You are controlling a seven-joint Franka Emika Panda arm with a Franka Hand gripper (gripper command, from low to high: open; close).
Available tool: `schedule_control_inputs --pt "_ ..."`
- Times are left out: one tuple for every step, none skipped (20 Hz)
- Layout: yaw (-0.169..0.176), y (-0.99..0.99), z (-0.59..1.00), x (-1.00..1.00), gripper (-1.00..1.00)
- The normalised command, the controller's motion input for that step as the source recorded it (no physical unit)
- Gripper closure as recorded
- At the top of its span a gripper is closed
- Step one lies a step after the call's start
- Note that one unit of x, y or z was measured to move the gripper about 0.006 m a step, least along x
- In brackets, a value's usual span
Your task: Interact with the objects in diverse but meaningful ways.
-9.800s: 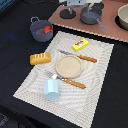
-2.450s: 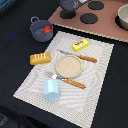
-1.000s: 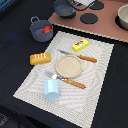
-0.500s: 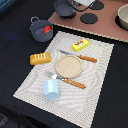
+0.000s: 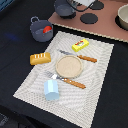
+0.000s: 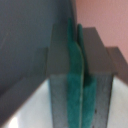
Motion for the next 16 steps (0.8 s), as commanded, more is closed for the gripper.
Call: schedule_control_inputs --pt "0.017 0.31 0.0 0.0 1.0" --pt "0.02 0.38 0.0 0.0 1.0" --pt "0.023 0.38 0.0 0.0 1.0" --pt "0.021 0.36 0.0 0.0 1.0" --pt "0.016 0.36 0.0 0.0 1.0" --pt "0.015 0.39 0.0 0.02 1.0" --pt "0.009 0.39 0.0 0.04 1.0" --pt "0.002 0.37 0.0 0.1 1.0" --pt "0.0 0.35 0.0 0.14 1.0" --pt "0.0 0.3 0.0 0.16 1.0" --pt "0.0 0.32 0.0 0.19 1.0" --pt "0.0 0.37 0.0 0.23 1.0" --pt "0.0 0.38 0.0 0.21 1.0" --pt "0.0 0.37 0.0 0.23 1.0" --pt "0.0 0.41 0.0 0.27 1.0" --pt "0.0 0.38 0.0 0.34 1.0"
